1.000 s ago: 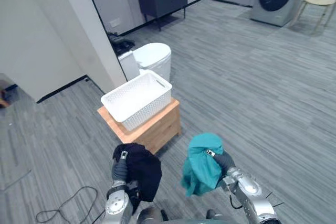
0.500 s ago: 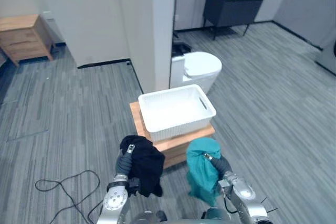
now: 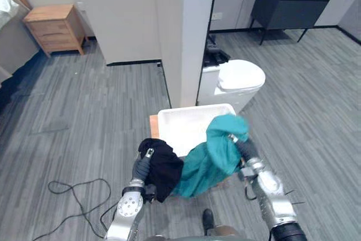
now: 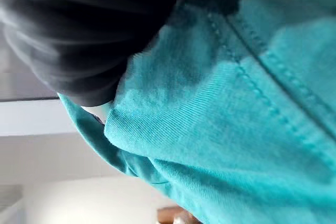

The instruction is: Tidy the bed and pick cloth on bed and put in laundry

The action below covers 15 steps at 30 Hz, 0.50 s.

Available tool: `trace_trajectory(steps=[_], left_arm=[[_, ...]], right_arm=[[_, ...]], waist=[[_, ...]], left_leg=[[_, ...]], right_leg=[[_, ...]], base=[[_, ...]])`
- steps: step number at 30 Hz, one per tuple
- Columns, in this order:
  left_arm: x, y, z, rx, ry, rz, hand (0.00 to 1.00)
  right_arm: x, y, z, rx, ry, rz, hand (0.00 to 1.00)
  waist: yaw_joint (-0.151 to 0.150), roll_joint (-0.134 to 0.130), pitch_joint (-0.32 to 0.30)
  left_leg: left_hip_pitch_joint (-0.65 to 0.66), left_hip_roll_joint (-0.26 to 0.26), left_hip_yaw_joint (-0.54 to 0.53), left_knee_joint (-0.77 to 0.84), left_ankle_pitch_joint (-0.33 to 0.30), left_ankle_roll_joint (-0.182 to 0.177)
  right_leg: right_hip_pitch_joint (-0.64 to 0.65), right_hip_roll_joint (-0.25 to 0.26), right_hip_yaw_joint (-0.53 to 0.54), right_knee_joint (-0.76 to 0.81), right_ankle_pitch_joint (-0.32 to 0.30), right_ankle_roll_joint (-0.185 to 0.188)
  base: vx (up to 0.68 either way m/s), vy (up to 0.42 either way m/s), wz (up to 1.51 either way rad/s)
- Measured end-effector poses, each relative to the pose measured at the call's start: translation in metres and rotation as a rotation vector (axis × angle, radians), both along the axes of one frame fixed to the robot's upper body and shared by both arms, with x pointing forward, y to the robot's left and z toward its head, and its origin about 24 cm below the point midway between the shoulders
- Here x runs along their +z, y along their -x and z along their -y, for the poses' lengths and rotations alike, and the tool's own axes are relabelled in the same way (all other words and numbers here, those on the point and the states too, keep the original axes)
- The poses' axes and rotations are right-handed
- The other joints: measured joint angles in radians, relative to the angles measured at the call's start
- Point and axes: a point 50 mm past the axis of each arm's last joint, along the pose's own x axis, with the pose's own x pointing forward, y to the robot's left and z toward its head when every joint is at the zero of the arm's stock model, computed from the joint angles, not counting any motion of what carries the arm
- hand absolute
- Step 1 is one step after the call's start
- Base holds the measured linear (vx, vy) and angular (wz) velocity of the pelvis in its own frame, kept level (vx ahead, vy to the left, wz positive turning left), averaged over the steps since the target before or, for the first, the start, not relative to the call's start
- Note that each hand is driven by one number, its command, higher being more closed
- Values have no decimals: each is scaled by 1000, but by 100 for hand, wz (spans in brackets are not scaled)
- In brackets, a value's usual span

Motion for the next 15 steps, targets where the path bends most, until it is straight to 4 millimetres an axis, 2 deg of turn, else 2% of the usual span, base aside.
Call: trace_trajectory(steps=[1,5,8,10,15], left_arm=[[-1,0,0,1,1,-6,100],[-3,-1,-1,1,3,-15,100],[-6,-1,-2,-8,5,-28,100],[-6,-1,-1,-10,7,-28,100],[-7,-1,0,-16,29,-37,100]], right_arm=[[25,-7,5,-3,42,93,100],[89,-28,0,74,135,283,100],[116,-41,-13,128,161,331,100],[120,-45,-20,151,168,325,100],[115,-51,-34,195,187,254,100]], waist=[[0,0,0],[2,-2,-1],[11,-4,-3],[26,-5,-4],[55,-4,-9]], left_leg=[[2,1,12,-4,0,0],[3,1,20,-6,-1,1],[2,2,28,-6,-1,2],[0,2,28,-6,-1,2],[-15,2,17,5,4,8]], right_leg=[[0,4,12,-9,7,-7],[7,5,18,-27,21,-9],[8,5,16,-28,22,-8],[8,5,14,-30,22,-8],[9,2,-4,-41,24,-8]], base=[[-28,-23,-24],[-38,0,-6],[-38,-2,3],[-11,0,2],[-10,11,9]])
